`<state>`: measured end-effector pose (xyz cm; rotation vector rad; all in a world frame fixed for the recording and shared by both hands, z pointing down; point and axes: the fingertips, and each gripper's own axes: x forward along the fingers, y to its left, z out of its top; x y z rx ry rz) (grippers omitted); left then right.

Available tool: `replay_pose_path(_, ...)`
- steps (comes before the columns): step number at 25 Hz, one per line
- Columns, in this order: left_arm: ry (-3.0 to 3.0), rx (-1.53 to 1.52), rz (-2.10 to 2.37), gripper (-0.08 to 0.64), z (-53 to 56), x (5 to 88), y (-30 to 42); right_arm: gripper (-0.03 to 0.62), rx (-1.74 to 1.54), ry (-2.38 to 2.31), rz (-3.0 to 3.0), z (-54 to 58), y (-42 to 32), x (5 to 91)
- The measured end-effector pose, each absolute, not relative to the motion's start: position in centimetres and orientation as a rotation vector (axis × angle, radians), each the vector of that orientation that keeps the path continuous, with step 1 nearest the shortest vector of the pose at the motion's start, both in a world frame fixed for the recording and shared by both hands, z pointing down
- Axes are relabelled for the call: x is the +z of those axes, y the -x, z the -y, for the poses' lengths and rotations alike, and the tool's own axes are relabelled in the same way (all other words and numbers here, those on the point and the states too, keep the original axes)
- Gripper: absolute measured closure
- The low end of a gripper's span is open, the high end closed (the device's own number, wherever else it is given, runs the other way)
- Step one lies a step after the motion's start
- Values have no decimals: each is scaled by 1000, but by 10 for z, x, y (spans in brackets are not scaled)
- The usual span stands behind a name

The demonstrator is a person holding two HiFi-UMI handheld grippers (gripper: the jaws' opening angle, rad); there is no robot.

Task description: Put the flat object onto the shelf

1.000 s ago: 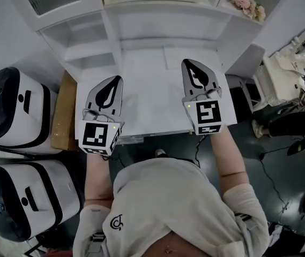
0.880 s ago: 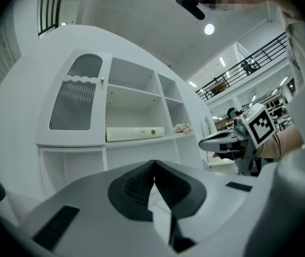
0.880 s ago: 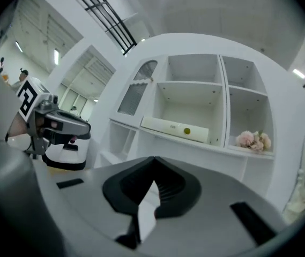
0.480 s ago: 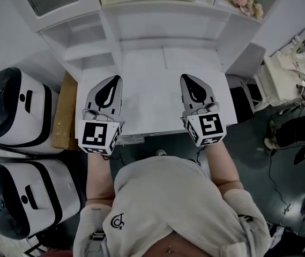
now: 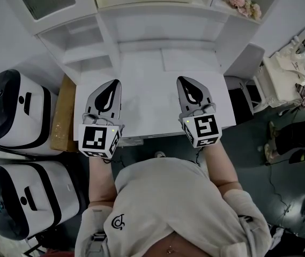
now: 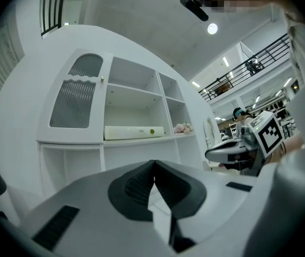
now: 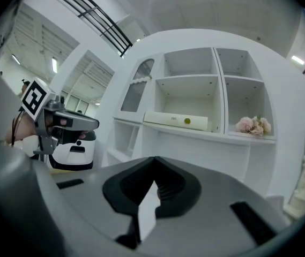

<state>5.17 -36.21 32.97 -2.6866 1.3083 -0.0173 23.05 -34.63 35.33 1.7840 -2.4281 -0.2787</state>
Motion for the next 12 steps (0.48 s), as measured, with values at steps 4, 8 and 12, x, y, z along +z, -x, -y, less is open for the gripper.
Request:
replay_pose_path(4, 2689, -17, -1327, 546, 364, 332, -51, 588, -229, -1796, 2447, 350, -231, 360)
replay_pose_path(8, 2696, -26, -1341, 546, 368, 338, -51, 588, -265, -1782, 2481, 351, -228, 357)
replay_pose_path(12, 2704, -43, -1337, 546, 371, 345, -57, 588, -277, -1770, 2490, 354, -229, 357)
